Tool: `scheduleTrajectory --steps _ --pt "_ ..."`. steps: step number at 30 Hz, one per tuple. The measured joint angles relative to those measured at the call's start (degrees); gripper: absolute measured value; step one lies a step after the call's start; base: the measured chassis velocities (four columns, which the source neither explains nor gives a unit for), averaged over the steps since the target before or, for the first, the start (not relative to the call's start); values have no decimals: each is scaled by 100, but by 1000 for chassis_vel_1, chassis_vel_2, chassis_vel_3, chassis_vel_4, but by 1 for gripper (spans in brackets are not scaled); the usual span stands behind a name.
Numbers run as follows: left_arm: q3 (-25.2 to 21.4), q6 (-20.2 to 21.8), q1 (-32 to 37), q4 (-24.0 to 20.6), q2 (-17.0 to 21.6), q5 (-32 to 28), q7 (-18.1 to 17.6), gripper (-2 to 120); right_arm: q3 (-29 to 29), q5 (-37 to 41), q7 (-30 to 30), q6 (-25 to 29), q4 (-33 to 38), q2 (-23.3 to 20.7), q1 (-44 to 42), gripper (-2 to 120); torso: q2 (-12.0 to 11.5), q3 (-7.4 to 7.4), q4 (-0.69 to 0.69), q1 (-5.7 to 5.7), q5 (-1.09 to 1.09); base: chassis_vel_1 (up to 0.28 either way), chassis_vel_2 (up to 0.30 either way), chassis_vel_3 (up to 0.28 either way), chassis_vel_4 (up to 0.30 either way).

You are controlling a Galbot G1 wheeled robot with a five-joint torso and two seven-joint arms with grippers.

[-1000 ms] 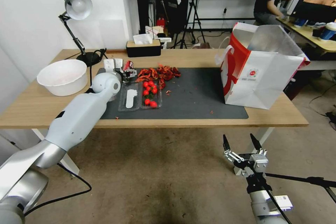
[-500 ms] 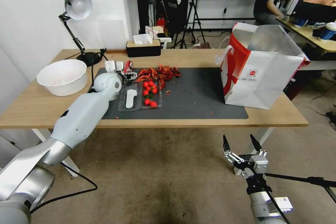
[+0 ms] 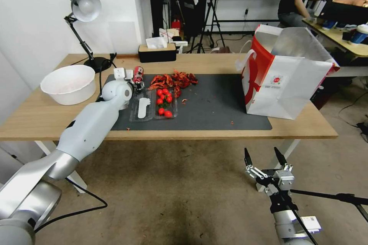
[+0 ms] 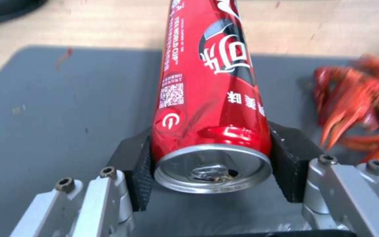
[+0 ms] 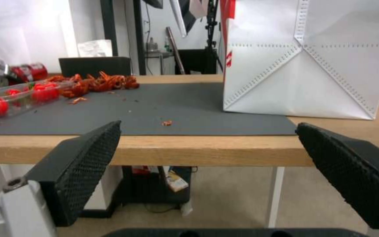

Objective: Pick up the trash from the table and place it into the takeout bag.

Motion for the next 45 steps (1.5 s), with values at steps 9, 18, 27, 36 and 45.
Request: scheduleTrajectory --steps 9,18,27,36,45 --pt "68 -1770 -260 -510 312 316 2206 53 7 -1 1 -13 12 -17 2 100 0 0 1 0 1 0 0 0 0" --pt "893 -2466 -1148 -818 46 134 3502 53 -30 -39 20 -70 55 -15 21 100 0 0 0 -1 1 0 0 0 0" --pt "2400 -2694 -2371 -217 -902 357 4037 53 34 -45 30 -55 79 -11 -51 100 0 0 -1 -1 2 0 0 0 0" --pt "2909 -2736 -2862 58 -1348 555 4354 53 92 -25 19 25 55 21 -98 100 0 0 1 -1 1 0 0 0 0" --pt "3611 -2775 -3335 549 -1832 1107 4658 53 121 16 5 83 6 44 -91 100 0 0 0 -1 2 0 0 0 0"
